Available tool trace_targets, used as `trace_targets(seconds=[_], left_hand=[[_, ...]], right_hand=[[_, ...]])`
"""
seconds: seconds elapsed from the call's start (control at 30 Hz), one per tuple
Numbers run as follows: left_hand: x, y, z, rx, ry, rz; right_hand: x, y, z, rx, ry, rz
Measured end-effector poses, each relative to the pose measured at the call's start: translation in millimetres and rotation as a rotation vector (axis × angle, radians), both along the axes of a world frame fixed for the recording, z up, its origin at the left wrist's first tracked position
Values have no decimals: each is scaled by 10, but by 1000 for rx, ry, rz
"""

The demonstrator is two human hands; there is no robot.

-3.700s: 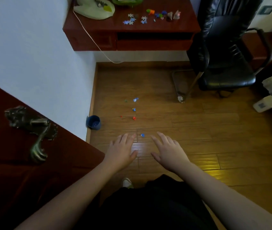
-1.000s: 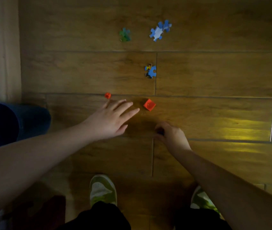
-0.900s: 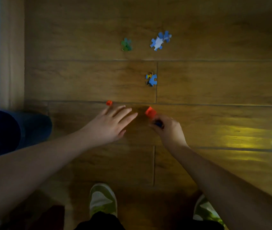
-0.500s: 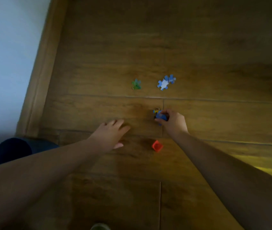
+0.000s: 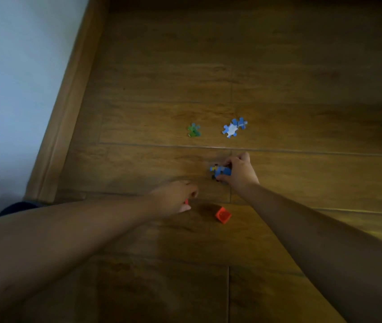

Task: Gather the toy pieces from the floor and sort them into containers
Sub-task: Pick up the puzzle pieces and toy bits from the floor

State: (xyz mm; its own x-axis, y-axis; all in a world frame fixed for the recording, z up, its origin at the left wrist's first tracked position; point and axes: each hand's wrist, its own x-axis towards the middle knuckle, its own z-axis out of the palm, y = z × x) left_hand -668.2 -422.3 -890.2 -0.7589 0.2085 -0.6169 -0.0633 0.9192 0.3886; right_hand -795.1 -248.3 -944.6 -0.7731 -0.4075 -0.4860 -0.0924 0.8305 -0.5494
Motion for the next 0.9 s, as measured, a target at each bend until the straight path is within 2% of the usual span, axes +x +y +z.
trace_targets(seconds=[0.13,0.23,0.3,0.4,0.47,0.67,0.9], left_hand=[[-136,314,50,173,66,37],[-150,540,18,250,156,47],[-137,628,-39,220,194,-45],[-138,709,-164,52,162,-197],[-159,752,-213,8,140,-260],[-255,776,-196,-23,87,-325],[-341,777,-147,-25,-42,-268]], right_hand=[[24,-19,42,-21,-1,33],[13,-14,44,-107,-28,-70],[-9,5,40,-162,-54,-142],[-51,61,41,-269,-110,-206],[-81,112,55,-316,-132,-272],[-184,172,142,-329,-136,-384],[-274,171,226,-315,-172,-408]])
